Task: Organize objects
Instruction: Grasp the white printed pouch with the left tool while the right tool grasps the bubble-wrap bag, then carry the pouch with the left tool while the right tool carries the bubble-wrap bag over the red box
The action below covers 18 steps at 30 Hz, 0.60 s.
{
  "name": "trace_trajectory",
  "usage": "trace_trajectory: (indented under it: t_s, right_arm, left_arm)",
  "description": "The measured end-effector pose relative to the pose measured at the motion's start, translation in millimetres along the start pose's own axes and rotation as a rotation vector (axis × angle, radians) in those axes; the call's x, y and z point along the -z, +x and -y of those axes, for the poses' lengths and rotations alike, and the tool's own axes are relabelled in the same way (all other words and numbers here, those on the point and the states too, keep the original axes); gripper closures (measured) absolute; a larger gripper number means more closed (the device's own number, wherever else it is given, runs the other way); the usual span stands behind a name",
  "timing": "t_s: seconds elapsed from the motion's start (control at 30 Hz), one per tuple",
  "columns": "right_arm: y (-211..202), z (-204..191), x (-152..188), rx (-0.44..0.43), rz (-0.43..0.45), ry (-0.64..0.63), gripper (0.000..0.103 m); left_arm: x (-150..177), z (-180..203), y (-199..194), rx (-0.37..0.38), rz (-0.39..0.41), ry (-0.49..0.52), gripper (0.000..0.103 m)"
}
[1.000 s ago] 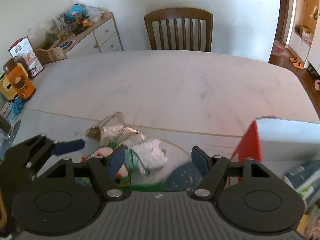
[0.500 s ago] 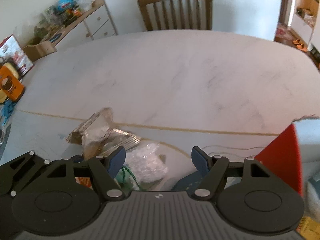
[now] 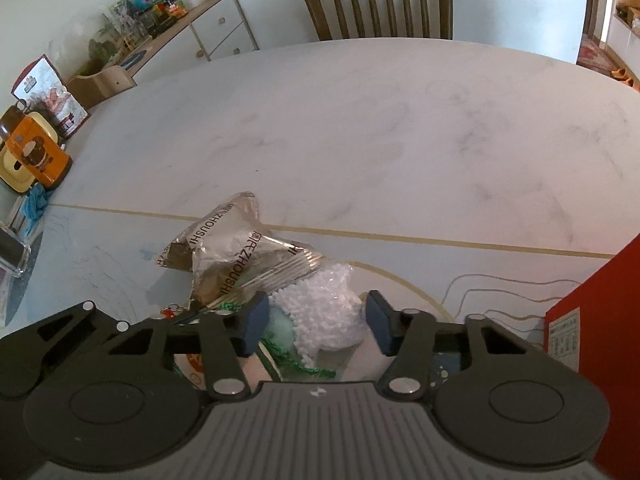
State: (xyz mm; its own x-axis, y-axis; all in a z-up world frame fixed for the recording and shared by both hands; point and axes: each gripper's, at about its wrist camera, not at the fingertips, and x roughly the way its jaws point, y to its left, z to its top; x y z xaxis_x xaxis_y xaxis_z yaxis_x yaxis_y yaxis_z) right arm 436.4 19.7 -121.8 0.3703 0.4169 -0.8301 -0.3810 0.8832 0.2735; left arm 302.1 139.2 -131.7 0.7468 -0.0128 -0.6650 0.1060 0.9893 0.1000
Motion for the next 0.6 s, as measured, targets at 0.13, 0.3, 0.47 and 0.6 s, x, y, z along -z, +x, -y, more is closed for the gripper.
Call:
trace_trajectory:
  t_s: [0.13, 0.3, 0.47, 0.6]
  right_arm:
    - [-3, -1, 1, 0.005, 0.004, 0.015, 0.07]
    - [-21, -1, 3, 0.018, 0.049, 0.051, 0.072]
    - [-57, -1, 5, 0.012, 0.114, 0.065, 0.072]
    - [-87, -1, 7, 0.011, 0.167, 0.079, 0.072]
  left_arm:
    - [-1, 0, 0, 0.002, 0.002, 0.005, 0.053]
    - [-4, 2, -10, 0.019, 0.019, -0.006, 0.054]
    - [-12, 3, -32, 0.063, 0.048, -0.04, 0.054]
    - [-21, 4, -55, 0.092, 0.066, -0.083, 0.054]
